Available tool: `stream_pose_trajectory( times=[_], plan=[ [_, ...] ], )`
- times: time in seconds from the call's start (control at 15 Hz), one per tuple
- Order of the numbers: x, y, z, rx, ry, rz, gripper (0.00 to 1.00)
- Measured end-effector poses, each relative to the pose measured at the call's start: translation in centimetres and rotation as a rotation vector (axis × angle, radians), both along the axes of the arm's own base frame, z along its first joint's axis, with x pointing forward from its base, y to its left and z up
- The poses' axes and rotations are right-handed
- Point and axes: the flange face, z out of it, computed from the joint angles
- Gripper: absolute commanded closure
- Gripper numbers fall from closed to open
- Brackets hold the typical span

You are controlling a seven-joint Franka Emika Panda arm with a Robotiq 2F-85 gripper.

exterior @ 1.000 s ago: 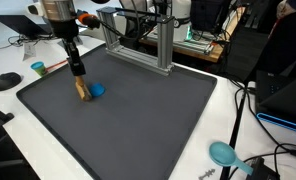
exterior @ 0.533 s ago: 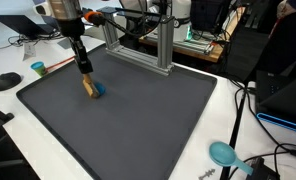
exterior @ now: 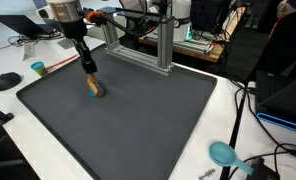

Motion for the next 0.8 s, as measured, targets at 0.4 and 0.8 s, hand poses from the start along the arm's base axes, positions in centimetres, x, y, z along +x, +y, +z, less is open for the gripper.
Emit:
stream_pose_trajectory(
  times=[0.4, 0.8],
  plan=[
    [0.9, -0.1, 0.0, 0.004, 0.038, 0.024, 0.78],
    [1.8, -0.4, 0.0, 0.015, 0.082, 0.033, 0.78]
  ],
)
